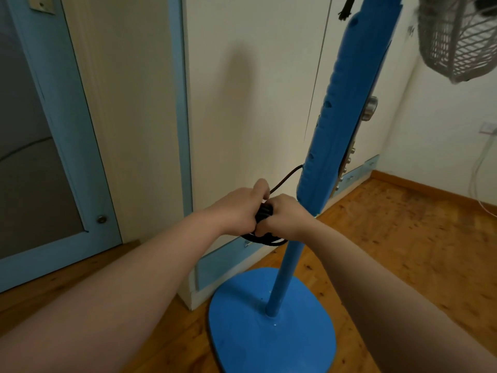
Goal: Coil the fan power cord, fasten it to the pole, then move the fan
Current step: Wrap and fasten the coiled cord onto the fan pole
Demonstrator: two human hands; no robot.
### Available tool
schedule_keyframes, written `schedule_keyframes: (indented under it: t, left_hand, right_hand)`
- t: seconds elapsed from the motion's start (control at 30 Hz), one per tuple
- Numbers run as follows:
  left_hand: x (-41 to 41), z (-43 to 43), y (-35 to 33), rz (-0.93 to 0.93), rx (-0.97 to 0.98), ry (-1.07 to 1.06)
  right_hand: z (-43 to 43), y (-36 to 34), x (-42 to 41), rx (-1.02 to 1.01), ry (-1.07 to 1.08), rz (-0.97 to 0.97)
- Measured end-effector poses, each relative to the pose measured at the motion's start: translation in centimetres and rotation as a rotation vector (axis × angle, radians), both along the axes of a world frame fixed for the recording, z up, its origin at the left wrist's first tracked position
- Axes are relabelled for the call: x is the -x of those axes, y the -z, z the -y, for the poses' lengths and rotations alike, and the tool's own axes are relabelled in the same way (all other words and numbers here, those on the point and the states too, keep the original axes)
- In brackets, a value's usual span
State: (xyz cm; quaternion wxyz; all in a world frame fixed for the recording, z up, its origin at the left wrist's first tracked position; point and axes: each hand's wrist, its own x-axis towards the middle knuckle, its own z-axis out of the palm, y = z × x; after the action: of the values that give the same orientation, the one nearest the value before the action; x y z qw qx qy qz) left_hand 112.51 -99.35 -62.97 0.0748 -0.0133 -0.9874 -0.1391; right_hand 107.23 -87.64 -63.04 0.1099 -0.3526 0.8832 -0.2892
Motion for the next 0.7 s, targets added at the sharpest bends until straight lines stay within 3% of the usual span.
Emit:
schedule_keyframes:
  t: [0.07,0.13,0.2,0.3,0.37,0.43,0.53,0.7]
  left_hand:
    - [-0.3,0.6,0.5,-0.165,0.019,-0.117]
    - [-1.0,1.2,1.4,-0.272,-0.093,-0.333]
    - [-2.0,1.3,2.5,-0.18,-0.35,-0.543]
    - [-3.5,0.7,4.3,0.197,-1.176,-0.558]
    - [-3.9,0.1,5.1,0.259,-1.707,-0.394]
    - [-3.8,0.0,5.4,0.249,-2.02,-0.229]
    - [-2.9,-0.6,4.7,0.305,-2.154,-0.15]
    - [-1.2,-1.1,2.4,0.367,-2.006,-0.251]
  right_hand:
    - [0.0,1.3,-0.6,0.124,0.07,-0.012]
    - [0.0,2.6,-1.3,0.246,0.151,-0.017]
    - [0.1,3.8,-2.2,0.32,0.211,-0.04]
    - [0.3,5.5,-3.9,0.327,0.256,-0.115]
    - [0.2,6.5,-5.0,0.373,0.296,-0.155]
    - [0.0,7.6,-5.7,0.438,0.336,-0.198]
    - [-0.3,9.2,-5.8,0.547,0.344,-0.299]
    - [-1.1,10.2,-4.4,0.571,0.289,-0.567]
